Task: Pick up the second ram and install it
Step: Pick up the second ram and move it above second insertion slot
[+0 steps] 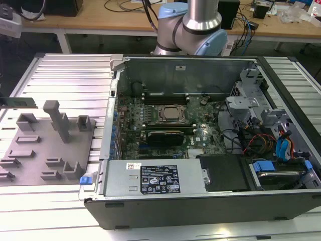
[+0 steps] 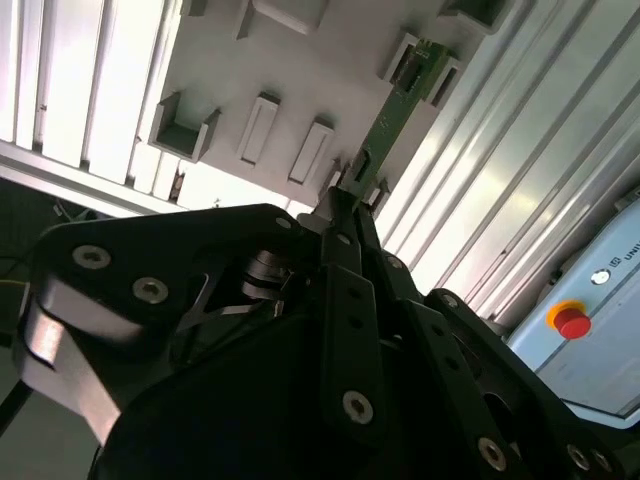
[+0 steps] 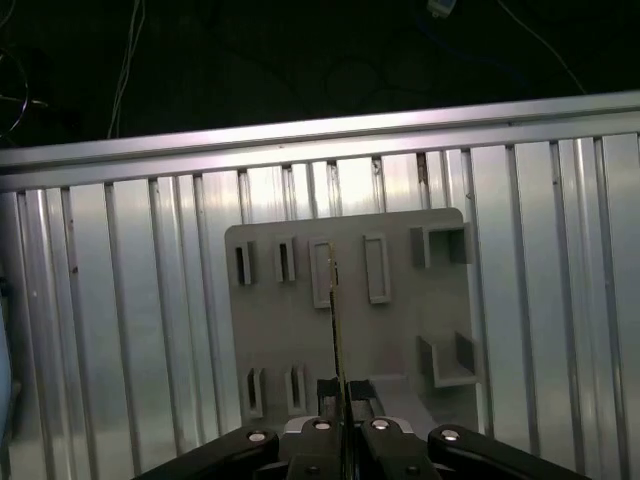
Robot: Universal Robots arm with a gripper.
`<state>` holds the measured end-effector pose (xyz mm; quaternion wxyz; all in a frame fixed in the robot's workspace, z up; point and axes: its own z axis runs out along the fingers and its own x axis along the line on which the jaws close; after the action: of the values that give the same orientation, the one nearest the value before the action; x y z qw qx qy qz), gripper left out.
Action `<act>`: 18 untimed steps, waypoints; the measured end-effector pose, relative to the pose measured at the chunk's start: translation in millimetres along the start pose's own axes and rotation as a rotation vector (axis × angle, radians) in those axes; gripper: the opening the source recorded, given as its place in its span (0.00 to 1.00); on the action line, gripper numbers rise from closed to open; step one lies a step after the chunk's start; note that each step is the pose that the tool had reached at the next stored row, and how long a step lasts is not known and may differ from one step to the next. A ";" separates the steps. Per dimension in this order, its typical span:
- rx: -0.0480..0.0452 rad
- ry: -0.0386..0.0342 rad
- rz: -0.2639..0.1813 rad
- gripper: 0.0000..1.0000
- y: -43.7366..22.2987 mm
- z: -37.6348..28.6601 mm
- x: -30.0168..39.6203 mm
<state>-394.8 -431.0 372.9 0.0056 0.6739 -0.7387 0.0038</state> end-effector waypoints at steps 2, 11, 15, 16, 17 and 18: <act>-0.0001 0.0000 0.000 0.14 0.5 -2.4 -4.8; 0.0000 0.0000 0.000 0.14 2.1 -14.2 -22.8; 0.0000 0.0000 -0.001 0.14 2.7 -26.9 -29.8; 0.0000 0.0000 -0.001 0.14 2.8 -32.8 -30.1; 0.0000 0.0000 -0.001 0.14 2.9 -39.7 -30.4; -0.0001 0.0000 -0.001 0.14 2.9 -44.5 -30.7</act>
<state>-394.8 -399.6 416.9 0.0056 0.6742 -0.7385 0.0038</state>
